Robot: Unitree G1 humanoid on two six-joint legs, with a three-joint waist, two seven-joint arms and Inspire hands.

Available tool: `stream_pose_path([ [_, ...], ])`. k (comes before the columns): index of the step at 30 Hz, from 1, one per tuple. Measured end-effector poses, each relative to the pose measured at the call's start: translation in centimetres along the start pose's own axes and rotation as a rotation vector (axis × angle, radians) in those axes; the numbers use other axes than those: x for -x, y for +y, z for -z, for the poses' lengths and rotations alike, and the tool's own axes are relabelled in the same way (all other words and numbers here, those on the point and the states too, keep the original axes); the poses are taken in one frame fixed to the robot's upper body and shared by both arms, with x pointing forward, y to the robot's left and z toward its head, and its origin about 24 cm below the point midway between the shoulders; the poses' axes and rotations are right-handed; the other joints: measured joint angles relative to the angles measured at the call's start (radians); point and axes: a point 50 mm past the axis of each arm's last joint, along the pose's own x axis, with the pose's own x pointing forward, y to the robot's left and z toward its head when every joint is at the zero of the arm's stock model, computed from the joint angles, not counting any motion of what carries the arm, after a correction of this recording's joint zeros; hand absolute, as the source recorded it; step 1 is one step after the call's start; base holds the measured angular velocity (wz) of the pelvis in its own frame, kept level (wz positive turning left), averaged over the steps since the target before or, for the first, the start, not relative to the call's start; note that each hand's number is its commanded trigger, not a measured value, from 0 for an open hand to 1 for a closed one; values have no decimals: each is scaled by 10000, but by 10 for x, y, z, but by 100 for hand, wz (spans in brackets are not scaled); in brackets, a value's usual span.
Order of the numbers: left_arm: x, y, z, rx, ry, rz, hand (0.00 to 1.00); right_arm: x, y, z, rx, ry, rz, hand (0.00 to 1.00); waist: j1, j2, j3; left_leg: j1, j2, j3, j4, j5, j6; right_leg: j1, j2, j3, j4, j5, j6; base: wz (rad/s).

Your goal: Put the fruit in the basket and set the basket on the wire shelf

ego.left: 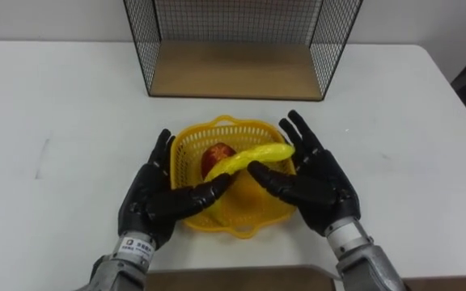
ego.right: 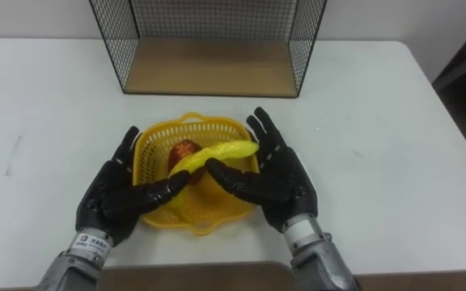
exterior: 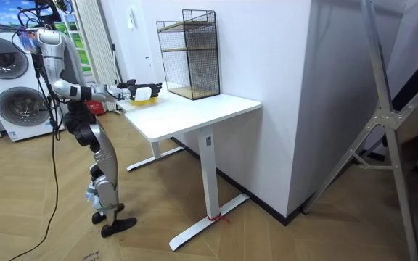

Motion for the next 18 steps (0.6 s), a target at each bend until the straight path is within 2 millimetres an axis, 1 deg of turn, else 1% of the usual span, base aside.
stream_pose_path([
  [4, -5, -4, -2, 31, -201, -446, 0, -9, 4, 4, -103, 114, 121, 0, -40, -14, -5, -67, -4, 39, 62, 0, 0, -89, -7, 61, 23, 1, 0, -2],
  [9, -12, -8, -6, -37, -390, -904, 0, -10, 6, 7, -181, 136, 376, 0, -46, -31, -12, -39, -1, 43, 112, 0, 0, -57, -6, 72, 28, 1, 0, 0],
  [14, -20, -17, -17, 97, -975, -1127, 0, -12, 11, 13, -488, 236, 837, 0, -45, -134, -15, -5, 0, 68, 144, 1, 0, -6, -15, 42, 24, 1, -1, 0],
  [18, -22, -25, -24, 186, -1382, -1069, 0, -15, 14, 13, -804, 121, 1142, 0, -67, -146, -14, 21, 0, 68, 163, 1, 0, 41, -18, 42, 24, 3, -4, 0],
])
